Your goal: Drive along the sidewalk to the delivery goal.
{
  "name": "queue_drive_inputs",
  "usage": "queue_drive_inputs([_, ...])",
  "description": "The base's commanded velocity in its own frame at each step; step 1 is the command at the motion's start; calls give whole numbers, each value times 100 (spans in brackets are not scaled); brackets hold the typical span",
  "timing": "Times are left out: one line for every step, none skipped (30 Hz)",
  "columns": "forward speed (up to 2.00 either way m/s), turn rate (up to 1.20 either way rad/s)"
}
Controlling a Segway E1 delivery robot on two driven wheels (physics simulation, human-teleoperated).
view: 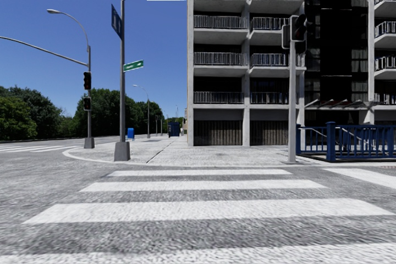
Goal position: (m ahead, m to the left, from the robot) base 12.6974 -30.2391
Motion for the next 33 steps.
queue_drive_inputs([200, 0])
queue_drive_inputs([200, 0])
queue_drive_inputs([200, 0])
queue_drive_inputs([200, 0])
queue_drive_inputs([200, 0])
queue_drive_inputs([200, 0])
queue_drive_inputs([200, 0])
queue_drive_inputs([200, 0])
queue_drive_inputs([200, 0])
queue_drive_inputs([200, 0])
queue_drive_inputs([200, 0])
queue_drive_inputs([200, 0])
queue_drive_inputs([200, 0])
queue_drive_inputs([200, 0])
queue_drive_inputs([200, 0])
queue_drive_inputs([200, 0])
queue_drive_inputs([200, 0])
queue_drive_inputs([200, 0])
queue_drive_inputs([200, 0])
queue_drive_inputs([200, 0])
queue_drive_inputs([200, 0])
queue_drive_inputs([200, 0])
queue_drive_inputs([200, 0])
queue_drive_inputs([200, 0])
queue_drive_inputs([200, 0])
queue_drive_inputs([200, 0])
queue_drive_inputs([200, 0])
queue_drive_inputs([200, 0])
queue_drive_inputs([200, 0])
queue_drive_inputs([200, 0])
queue_drive_inputs([200, 0])
queue_drive_inputs([200, 0])
queue_drive_inputs([200, 0])
